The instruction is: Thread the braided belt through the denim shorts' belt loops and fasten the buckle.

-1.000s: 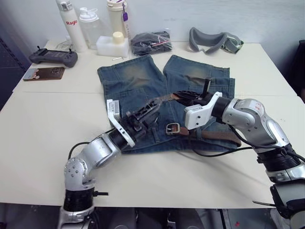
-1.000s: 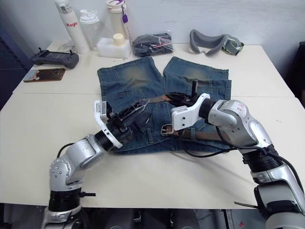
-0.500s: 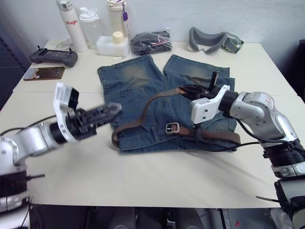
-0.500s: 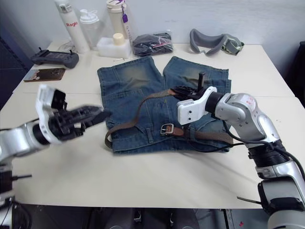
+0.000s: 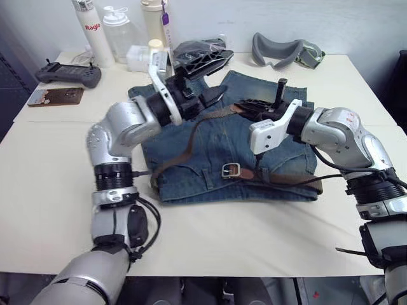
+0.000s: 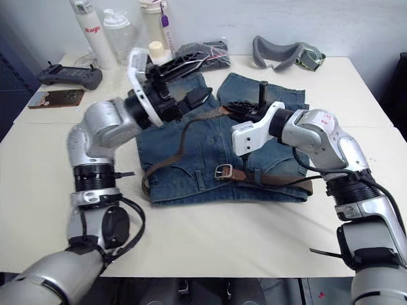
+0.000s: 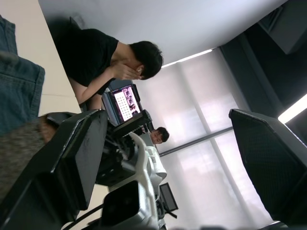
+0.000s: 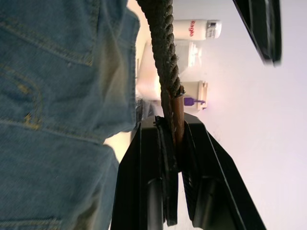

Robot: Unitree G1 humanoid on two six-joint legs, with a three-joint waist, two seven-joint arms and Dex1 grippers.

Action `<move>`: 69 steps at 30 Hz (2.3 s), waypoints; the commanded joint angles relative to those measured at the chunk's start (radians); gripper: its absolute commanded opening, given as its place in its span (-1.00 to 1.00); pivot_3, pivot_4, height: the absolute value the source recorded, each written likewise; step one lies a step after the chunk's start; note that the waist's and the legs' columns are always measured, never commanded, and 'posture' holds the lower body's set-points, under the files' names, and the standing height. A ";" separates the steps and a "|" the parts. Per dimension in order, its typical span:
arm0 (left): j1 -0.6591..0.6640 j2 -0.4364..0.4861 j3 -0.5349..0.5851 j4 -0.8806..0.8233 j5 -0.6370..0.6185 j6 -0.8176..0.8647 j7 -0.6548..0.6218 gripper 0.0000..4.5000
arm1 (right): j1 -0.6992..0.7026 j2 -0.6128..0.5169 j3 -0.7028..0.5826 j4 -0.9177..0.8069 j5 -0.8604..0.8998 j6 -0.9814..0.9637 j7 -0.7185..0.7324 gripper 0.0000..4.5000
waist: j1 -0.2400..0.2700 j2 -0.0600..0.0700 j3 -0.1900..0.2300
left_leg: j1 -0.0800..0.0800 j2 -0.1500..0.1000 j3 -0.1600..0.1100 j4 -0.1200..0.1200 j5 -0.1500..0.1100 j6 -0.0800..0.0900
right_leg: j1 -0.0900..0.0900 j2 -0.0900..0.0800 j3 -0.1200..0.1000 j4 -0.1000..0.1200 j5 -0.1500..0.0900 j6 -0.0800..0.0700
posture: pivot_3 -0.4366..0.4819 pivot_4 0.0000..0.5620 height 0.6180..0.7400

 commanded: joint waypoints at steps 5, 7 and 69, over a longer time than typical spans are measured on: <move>0.255 -0.130 -0.001 -0.215 -0.013 -0.002 0.319 0.97 | -0.008 -0.017 -0.034 -0.025 0.017 -0.019 0.001 -1.00 | -0.009 0.001 0.000 | 0.001 0.001 0.000 -0.001 0.001 -0.002 | 0.000 0.001 0.000 0.000 0.000 0.000 | -0.05 -0.47 -0.38; 0.295 -0.151 0.006 -0.254 -0.013 -0.012 0.352 0.97 | -0.004 -0.018 -0.039 -0.028 0.019 -0.015 0.002 -1.00 | -0.006 0.001 0.000 | 0.001 0.000 0.000 -0.001 0.001 -0.002 | 0.000 0.000 0.000 0.001 0.000 0.000 | -0.05 -0.47 -0.38; 0.327 -0.389 0.086 -0.334 -0.013 -0.159 0.358 -0.98 | 0.142 0.042 -0.071 -0.249 0.200 0.233 0.116 -1.00 | 0.018 0.001 0.000 | -0.001 -0.001 -0.001 0.001 0.001 0.000 | 0.001 0.000 -0.001 0.000 0.001 0.001 | -0.05 -0.47 -0.38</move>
